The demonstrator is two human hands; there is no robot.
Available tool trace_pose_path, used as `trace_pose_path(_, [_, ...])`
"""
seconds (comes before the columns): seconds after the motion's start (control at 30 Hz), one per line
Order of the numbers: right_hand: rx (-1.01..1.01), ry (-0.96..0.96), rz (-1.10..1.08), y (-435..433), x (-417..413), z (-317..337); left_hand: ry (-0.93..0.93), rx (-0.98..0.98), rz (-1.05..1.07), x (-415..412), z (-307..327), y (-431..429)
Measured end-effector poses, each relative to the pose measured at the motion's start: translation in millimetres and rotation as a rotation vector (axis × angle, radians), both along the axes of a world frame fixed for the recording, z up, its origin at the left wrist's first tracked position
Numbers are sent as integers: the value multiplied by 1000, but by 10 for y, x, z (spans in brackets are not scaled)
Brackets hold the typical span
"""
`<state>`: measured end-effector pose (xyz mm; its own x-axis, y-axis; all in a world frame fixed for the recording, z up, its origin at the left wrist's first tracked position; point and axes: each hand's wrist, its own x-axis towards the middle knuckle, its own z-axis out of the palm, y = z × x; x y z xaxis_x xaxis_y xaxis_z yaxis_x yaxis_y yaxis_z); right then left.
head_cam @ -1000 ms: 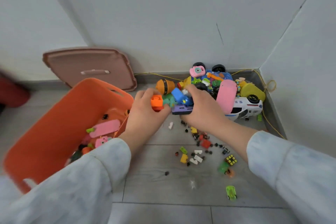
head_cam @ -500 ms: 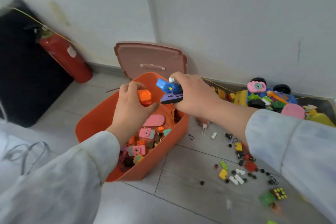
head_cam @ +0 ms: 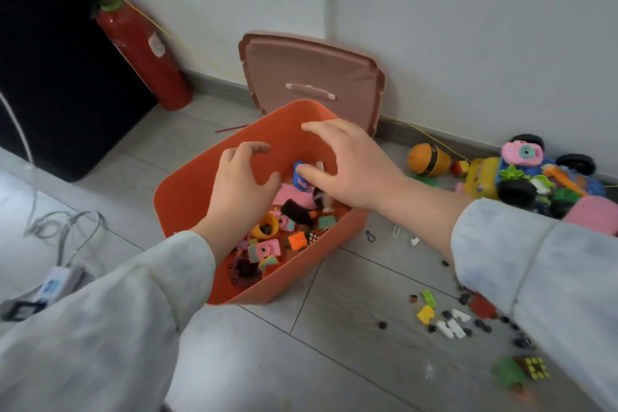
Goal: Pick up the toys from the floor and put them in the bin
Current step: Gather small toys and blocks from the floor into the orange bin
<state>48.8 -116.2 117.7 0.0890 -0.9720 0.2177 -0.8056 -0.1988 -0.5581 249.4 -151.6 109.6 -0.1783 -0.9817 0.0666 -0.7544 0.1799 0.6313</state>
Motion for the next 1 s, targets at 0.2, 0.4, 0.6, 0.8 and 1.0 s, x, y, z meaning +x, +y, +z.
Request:
trace_pose_path(0.2, [-87,34,-157,232,-449,22,44,-55,-175,-613,82,94])
trace_pose_path(0.4, [-48,103,-297,747,-1066,-126,105,-168,-433,-1351,195,308])
trace_pose_path(0.6, [115,166,-357,1500,-1511,-430,103,-180,-660,-1925,-63,635])
trace_pose_path(0.8, [353,216,-422,2377,-1703,-893,-179,68,-896,-2019,-751,1097])
trace_pose_path(1.0, [707,338,-378,3246,-1565,-1429,-518,114,-1129,-1652,-1430,1593])
